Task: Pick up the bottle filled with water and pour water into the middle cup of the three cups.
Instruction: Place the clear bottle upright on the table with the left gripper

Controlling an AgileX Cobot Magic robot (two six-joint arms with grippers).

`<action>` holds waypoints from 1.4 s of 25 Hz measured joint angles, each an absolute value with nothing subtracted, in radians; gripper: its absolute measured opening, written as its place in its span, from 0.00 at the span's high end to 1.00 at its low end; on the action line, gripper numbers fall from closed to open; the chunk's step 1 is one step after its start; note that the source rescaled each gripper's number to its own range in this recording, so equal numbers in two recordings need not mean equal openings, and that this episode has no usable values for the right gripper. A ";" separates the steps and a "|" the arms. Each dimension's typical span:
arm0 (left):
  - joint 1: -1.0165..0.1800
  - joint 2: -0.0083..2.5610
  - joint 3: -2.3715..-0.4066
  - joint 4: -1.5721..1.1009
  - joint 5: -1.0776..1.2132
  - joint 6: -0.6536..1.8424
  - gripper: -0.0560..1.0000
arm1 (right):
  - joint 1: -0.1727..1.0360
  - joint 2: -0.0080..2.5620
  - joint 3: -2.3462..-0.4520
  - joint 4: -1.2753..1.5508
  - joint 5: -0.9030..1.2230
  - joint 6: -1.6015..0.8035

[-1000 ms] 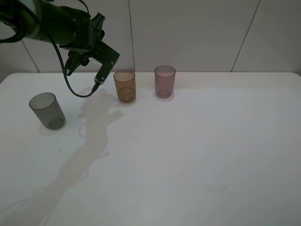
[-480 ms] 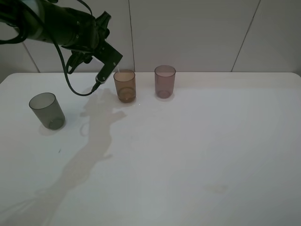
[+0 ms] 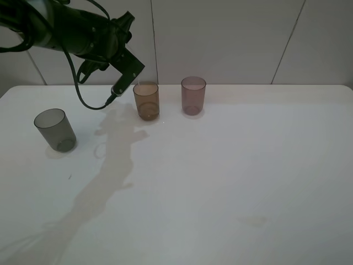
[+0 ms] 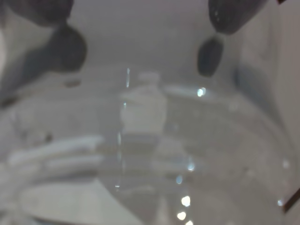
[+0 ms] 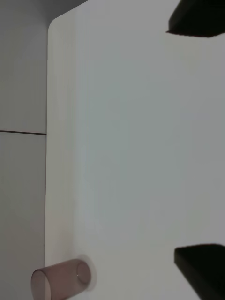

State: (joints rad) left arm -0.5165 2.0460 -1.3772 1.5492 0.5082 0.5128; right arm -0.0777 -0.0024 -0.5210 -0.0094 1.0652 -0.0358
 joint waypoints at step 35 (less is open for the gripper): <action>-0.559 1.823 -1.377 1.136 0.562 -0.248 0.93 | -0.078 -0.002 -0.521 -0.009 1.065 -0.036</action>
